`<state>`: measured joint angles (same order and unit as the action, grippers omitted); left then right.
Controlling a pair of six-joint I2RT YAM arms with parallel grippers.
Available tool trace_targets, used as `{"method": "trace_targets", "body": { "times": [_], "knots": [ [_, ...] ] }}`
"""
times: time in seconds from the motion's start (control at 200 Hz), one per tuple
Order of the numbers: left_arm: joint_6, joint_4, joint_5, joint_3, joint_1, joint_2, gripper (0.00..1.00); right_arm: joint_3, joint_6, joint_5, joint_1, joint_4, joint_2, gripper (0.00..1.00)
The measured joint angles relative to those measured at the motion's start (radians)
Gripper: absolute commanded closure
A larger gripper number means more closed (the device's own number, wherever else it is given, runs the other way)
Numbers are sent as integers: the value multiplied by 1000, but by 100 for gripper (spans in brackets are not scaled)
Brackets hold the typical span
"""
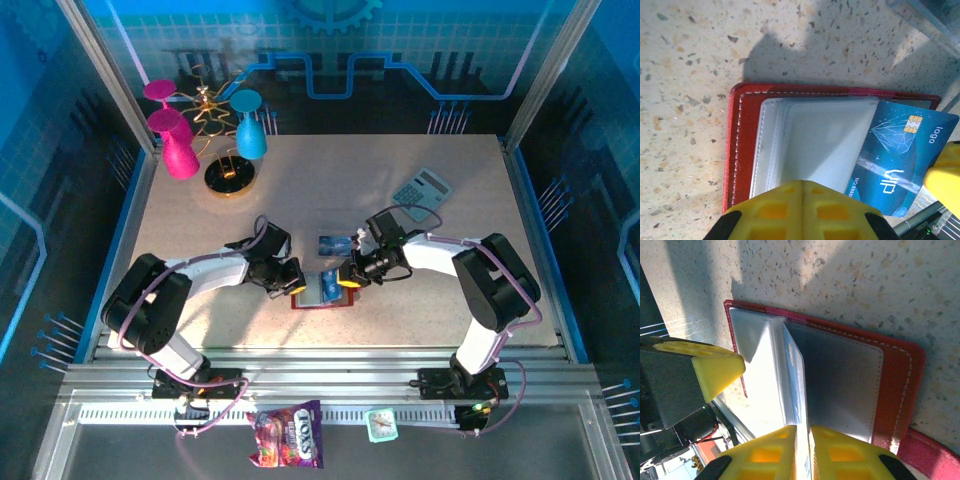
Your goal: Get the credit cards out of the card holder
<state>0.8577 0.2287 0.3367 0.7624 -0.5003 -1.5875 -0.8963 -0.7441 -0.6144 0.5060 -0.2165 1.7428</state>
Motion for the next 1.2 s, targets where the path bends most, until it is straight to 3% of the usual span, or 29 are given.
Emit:
{"method": "trace_targets", "body": {
  "times": [1.201],
  "knots": [
    [-1, 2, 0, -6, 0, 44, 94, -2, -42, 58, 52, -4, -21, 84]
  ]
}}
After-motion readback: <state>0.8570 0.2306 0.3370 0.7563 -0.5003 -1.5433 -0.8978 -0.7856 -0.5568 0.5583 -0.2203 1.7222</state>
